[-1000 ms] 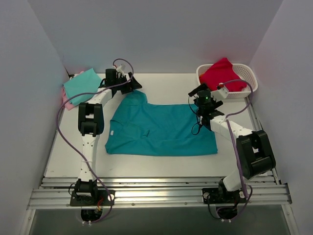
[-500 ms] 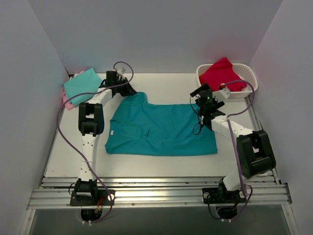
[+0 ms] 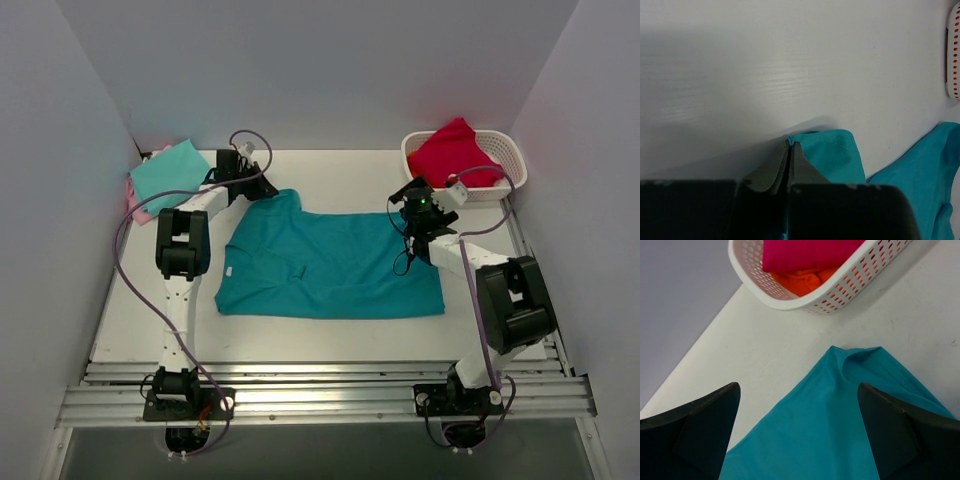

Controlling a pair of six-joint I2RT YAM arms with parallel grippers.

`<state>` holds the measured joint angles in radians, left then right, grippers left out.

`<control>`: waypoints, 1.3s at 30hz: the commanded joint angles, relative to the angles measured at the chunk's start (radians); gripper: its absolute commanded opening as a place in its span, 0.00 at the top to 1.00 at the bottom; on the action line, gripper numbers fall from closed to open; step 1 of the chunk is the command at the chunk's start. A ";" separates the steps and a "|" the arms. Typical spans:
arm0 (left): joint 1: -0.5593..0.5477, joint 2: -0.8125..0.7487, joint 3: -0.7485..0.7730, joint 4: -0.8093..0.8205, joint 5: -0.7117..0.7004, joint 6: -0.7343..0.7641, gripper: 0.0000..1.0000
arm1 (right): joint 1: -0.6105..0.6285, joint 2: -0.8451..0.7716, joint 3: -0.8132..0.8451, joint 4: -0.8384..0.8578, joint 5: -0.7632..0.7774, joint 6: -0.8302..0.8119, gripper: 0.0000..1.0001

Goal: Fold and stack the t-shirts
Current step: Grap the side of the flattened tshirt furthest away from the robot with both arms

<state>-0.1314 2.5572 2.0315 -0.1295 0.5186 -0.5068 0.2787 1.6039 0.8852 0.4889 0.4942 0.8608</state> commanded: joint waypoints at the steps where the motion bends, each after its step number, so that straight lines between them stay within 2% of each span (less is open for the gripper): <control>1: 0.003 -0.084 -0.095 -0.002 -0.092 0.019 0.98 | -0.016 0.096 0.053 -0.026 0.023 -0.031 0.00; 9: 0.012 -0.147 -0.157 0.025 -0.078 0.025 0.98 | -0.035 0.298 0.228 -0.073 -0.023 -0.043 0.00; 19: 0.019 -0.146 -0.185 0.057 -0.057 0.013 0.98 | -0.067 0.367 0.279 -0.088 -0.020 -0.052 0.03; 21: 0.021 -0.147 -0.188 0.060 -0.057 0.014 0.98 | -0.073 0.369 0.271 -0.079 -0.023 -0.055 0.14; 23: 0.024 -0.149 -0.191 0.065 -0.054 0.014 0.98 | -0.081 0.360 0.248 -0.055 -0.032 -0.054 0.37; 24: 0.026 -0.147 -0.191 0.064 -0.051 0.013 0.98 | -0.084 0.358 0.238 -0.043 -0.040 -0.049 0.57; 26: 0.027 -0.147 -0.192 0.067 -0.049 0.011 0.98 | -0.099 0.357 0.219 -0.023 -0.061 -0.045 0.68; 27: 0.029 -0.147 -0.195 0.068 -0.049 0.011 0.98 | -0.104 0.357 0.213 -0.018 -0.068 -0.040 0.85; 29: 0.029 -0.150 -0.197 0.071 -0.049 0.010 0.98 | -0.111 0.355 0.201 -0.009 -0.078 -0.037 1.00; 35: 0.029 -0.166 -0.212 0.082 -0.052 0.007 0.98 | -0.113 0.338 0.195 -0.004 -0.086 -0.036 1.00; 39: 0.029 -0.250 -0.277 0.113 -0.094 0.002 0.98 | -0.113 0.303 0.186 -0.004 -0.091 -0.034 1.00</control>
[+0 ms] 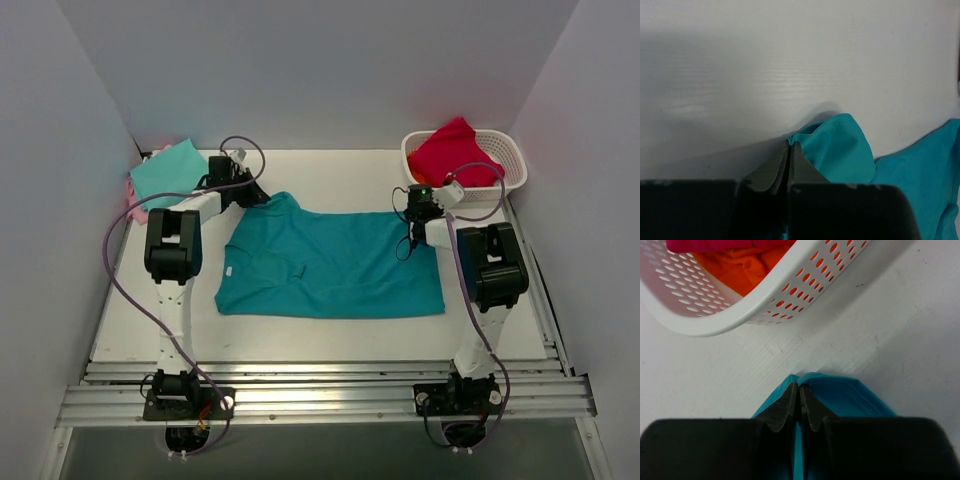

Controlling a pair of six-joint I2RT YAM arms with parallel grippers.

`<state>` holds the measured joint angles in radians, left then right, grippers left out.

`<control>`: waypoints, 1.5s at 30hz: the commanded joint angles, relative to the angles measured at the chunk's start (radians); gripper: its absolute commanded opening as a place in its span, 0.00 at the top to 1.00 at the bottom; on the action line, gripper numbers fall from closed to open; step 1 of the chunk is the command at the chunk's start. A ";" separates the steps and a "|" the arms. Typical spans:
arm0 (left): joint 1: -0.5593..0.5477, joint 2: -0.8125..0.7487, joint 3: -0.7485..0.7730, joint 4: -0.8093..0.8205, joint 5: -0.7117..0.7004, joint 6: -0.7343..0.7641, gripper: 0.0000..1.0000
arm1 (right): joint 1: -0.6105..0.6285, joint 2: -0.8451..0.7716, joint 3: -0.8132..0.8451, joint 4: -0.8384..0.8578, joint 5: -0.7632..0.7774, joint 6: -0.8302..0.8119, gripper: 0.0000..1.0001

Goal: Fold and stack the t-shirts
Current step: Grap the side of the flattened tshirt furthest away from the robot with both arms, then fold the other side of the tshirt into a rectangle

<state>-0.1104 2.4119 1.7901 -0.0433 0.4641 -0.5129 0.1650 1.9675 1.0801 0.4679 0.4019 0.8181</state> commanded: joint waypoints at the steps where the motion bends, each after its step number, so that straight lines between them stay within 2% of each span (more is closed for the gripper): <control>1: 0.008 -0.120 -0.059 0.026 -0.048 0.008 0.98 | 0.001 -0.070 -0.009 0.017 0.000 0.007 1.00; 17: 0.003 -0.401 -0.253 0.088 -0.091 0.005 0.98 | -0.001 -0.278 -0.031 -0.054 0.018 -0.014 1.00; 23: -0.002 -0.516 -0.373 0.091 -0.108 0.013 0.98 | -0.001 -0.363 -0.104 -0.067 0.025 -0.007 1.00; 30: -0.021 -0.729 -0.550 0.079 -0.165 0.031 0.98 | 0.002 -0.467 -0.193 -0.090 0.034 0.009 1.00; 40: -0.116 -1.026 -0.784 -0.020 -0.285 0.050 0.98 | 0.014 -0.617 -0.321 -0.126 0.026 0.032 1.00; 45: -0.233 -1.201 -0.929 -0.073 -0.389 0.036 0.98 | 0.021 -0.725 -0.425 -0.137 0.028 0.050 1.00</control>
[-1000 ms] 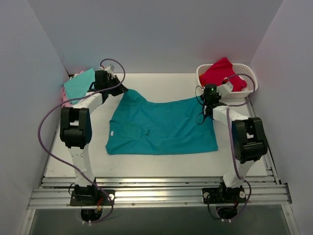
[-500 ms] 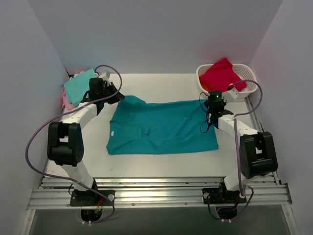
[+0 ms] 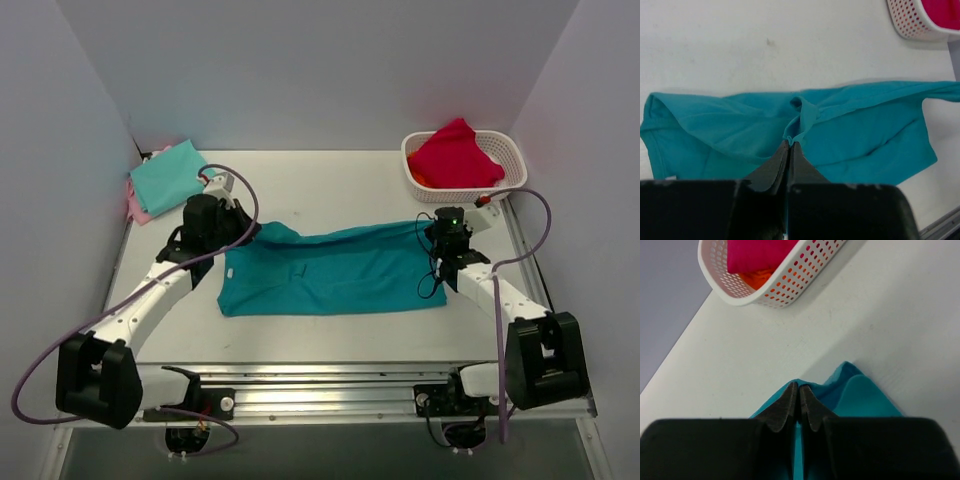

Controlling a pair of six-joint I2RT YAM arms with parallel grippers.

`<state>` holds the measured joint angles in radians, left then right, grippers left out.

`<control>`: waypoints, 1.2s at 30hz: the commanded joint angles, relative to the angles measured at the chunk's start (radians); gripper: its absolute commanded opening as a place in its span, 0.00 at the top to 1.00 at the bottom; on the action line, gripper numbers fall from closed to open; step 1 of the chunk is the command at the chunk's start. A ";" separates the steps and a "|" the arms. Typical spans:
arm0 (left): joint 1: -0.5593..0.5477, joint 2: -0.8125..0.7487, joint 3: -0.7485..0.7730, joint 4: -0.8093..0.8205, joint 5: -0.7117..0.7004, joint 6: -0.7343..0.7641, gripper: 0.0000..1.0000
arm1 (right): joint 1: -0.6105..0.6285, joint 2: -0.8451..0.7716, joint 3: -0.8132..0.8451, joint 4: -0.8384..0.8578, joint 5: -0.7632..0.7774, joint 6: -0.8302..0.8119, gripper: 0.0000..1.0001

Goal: Fold and stack the t-shirts
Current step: Fold the other side of the tshirt into a rectangle, then rotate the tshirt 85 degrees

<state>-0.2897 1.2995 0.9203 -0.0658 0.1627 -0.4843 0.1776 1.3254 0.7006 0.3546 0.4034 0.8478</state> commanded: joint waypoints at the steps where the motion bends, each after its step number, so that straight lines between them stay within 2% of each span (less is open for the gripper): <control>1: -0.072 -0.117 -0.086 -0.060 -0.130 0.003 0.98 | 0.010 -0.101 -0.065 -0.025 0.028 0.033 1.00; 7: -0.147 -0.334 -0.254 -0.169 -0.285 -0.072 0.98 | 0.031 -0.281 -0.228 -0.072 0.044 0.091 1.00; 8: -0.149 -0.377 -0.268 -0.193 -0.323 -0.098 0.90 | 0.033 -0.304 -0.243 -0.106 0.045 0.114 1.00; 9: -0.149 -0.397 -0.281 -0.227 -0.337 -0.106 0.78 | 0.033 -0.348 -0.272 -0.124 0.043 0.125 0.69; 10: -0.149 -0.417 -0.302 -0.241 -0.351 -0.115 0.60 | 0.034 -0.370 -0.288 -0.155 0.043 0.137 0.44; 11: -0.151 -0.457 -0.305 -0.264 -0.397 -0.150 0.22 | 0.034 -0.394 -0.303 -0.169 0.044 0.160 0.21; 12: -0.151 -0.477 -0.310 -0.302 -0.414 -0.161 0.06 | 0.036 -0.434 -0.315 -0.180 0.048 0.163 0.00; 15: -0.151 -0.557 -0.313 -0.360 -0.498 -0.210 0.06 | 0.037 -0.495 -0.337 -0.230 0.061 0.175 0.00; 20: -0.151 -0.680 -0.336 -0.362 -0.528 -0.238 0.06 | 0.042 -0.554 -0.313 -0.282 0.063 0.171 0.00; 23: -0.149 -0.652 -0.350 -0.339 -0.555 -0.241 0.06 | 0.049 -0.560 -0.302 -0.252 0.049 0.162 0.00; 27: -0.149 -0.482 -0.321 -0.276 -0.566 -0.252 0.06 | 0.068 -0.488 -0.274 -0.217 0.035 0.163 0.00; 32: -0.137 -0.166 -0.242 -0.209 -0.592 -0.261 0.06 | 0.103 -0.430 -0.225 -0.186 0.031 0.160 0.00; 34: -0.097 -0.055 -0.218 -0.154 -0.560 -0.255 0.06 | 0.120 -0.419 -0.205 -0.180 0.038 0.155 0.00; 36: -0.048 0.012 -0.218 -0.053 -0.444 -0.240 0.06 | 0.144 -0.408 -0.194 -0.178 0.054 0.154 0.00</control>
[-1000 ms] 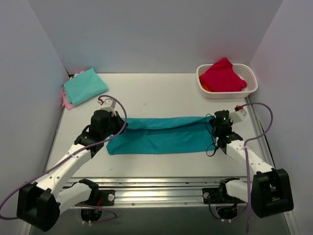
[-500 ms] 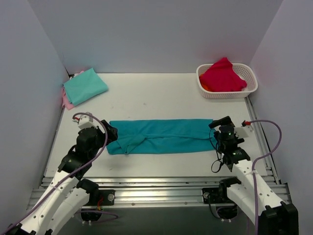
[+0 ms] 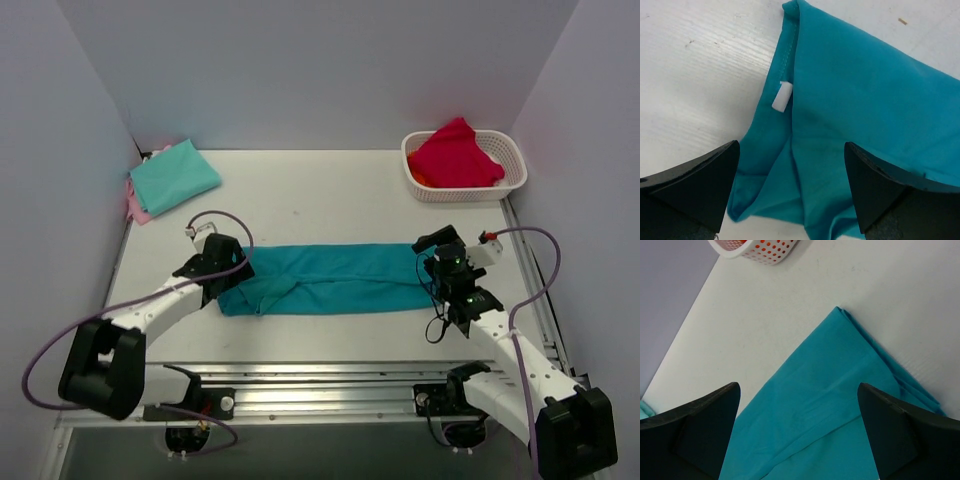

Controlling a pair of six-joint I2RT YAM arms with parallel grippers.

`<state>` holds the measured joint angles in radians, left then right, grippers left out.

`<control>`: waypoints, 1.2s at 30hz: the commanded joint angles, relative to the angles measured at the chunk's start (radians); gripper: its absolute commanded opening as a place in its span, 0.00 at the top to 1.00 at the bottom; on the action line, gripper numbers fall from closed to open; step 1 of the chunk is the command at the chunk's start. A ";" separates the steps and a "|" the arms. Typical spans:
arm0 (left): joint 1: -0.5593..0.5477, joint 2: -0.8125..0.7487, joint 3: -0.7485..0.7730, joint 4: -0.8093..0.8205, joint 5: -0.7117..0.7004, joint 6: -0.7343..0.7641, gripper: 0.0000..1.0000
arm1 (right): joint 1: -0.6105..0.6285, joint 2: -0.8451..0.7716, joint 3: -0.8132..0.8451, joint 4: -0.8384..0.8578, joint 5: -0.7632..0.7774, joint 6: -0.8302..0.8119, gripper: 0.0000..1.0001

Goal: Fold and stack the t-shirts
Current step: Rotate the tshirt 85 degrees

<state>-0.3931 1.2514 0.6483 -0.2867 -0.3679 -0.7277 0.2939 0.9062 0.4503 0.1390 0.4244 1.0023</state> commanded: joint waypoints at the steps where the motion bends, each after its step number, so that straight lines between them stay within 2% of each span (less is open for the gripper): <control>1: 0.104 0.116 0.054 0.194 0.119 0.007 0.06 | 0.034 0.016 0.068 0.036 0.045 -0.001 0.00; 5: 0.174 0.233 0.092 0.270 0.185 0.025 0.04 | 0.044 0.031 0.080 0.042 0.066 -0.005 0.00; 6: 0.181 0.253 0.102 0.282 0.205 0.028 0.00 | 0.042 0.037 0.080 0.050 0.071 -0.008 0.00; 7: 0.192 0.290 0.111 0.311 0.211 0.033 0.06 | 0.042 0.042 0.082 0.054 0.073 -0.008 0.00; 8: 0.195 0.310 0.131 0.325 0.218 0.034 0.14 | 0.040 0.049 0.083 0.059 0.080 -0.008 0.00; 9: 0.200 0.330 0.142 0.333 0.224 0.034 0.27 | 0.039 0.056 0.085 0.068 0.086 -0.007 0.00; 10: 0.209 0.374 0.152 0.340 0.242 0.034 0.47 | 0.039 0.060 0.090 0.070 0.089 -0.008 0.00; 12: 0.217 0.419 0.184 0.365 0.259 0.034 0.59 | 0.037 0.075 0.097 0.082 0.100 -0.007 0.00; 14: 0.221 0.485 0.214 0.368 0.288 0.033 0.76 | 0.034 0.086 0.106 0.085 0.111 -0.010 0.00; 16: 0.224 0.531 0.264 0.368 0.311 0.027 0.97 | 0.030 0.103 0.117 0.099 0.128 -0.010 0.00; 25: 0.253 0.738 0.505 0.344 0.345 0.028 0.98 | -0.002 0.230 0.188 0.198 0.146 -0.016 0.00; 28: 0.293 0.860 0.725 0.288 0.372 0.031 0.98 | -0.015 0.295 0.220 0.247 0.145 -0.022 0.00; 30: 0.306 0.966 0.975 0.302 0.420 0.028 0.98 | -0.022 0.351 0.238 0.280 0.139 -0.022 0.00; 31: 0.316 1.122 1.090 0.331 0.525 0.030 0.96 | -0.024 0.370 0.255 0.293 0.131 -0.021 0.00; 32: 0.326 1.222 1.384 0.327 0.635 0.011 0.92 | -0.025 0.408 0.263 0.321 0.114 -0.021 0.00; 33: 0.336 1.419 1.554 0.316 0.775 -0.022 0.78 | -0.027 0.428 0.271 0.330 0.102 -0.019 0.00; 34: 0.341 1.498 1.708 0.333 1.005 -0.109 0.68 | -0.030 0.447 0.284 0.335 0.088 -0.019 0.00; 35: 0.336 1.555 1.825 0.380 1.070 -0.160 0.58 | -0.030 0.476 0.304 0.335 0.080 -0.022 0.00; 36: 0.333 1.577 1.865 0.467 1.108 -0.205 0.42 | -0.027 0.487 0.310 0.346 0.065 -0.027 0.00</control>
<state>-0.0639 2.7228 2.2875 0.0631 0.3595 -0.7826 0.2691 1.3556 0.7040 0.4145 0.5060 0.9897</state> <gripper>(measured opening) 0.506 0.995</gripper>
